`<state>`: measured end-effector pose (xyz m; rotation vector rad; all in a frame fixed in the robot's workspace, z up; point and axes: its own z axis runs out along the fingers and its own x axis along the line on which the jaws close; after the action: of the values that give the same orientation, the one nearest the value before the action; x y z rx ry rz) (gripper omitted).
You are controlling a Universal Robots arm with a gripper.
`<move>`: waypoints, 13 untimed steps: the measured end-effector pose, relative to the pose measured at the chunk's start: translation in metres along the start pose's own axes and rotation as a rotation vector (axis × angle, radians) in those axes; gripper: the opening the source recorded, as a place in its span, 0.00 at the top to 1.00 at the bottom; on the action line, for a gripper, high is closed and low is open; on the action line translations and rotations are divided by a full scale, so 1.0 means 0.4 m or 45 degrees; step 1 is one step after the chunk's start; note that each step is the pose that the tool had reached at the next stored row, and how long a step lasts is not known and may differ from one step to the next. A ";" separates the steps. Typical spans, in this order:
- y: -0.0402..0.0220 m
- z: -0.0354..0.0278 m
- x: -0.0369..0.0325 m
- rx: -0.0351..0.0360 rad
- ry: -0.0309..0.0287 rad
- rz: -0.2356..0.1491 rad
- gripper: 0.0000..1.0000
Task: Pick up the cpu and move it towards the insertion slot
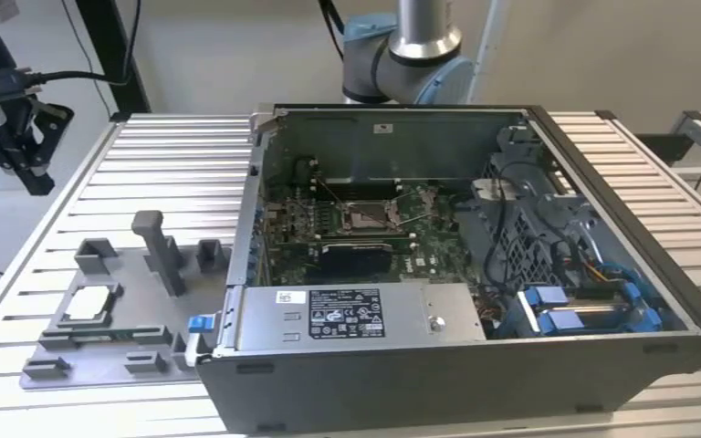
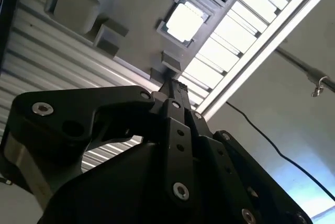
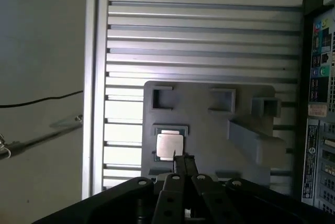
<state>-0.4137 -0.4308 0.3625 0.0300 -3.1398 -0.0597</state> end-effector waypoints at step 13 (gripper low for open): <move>0.000 0.001 0.000 -0.0002 -0.0003 0.000 0.00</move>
<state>-0.4137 -0.4308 0.3621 0.0300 -3.1400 -0.0600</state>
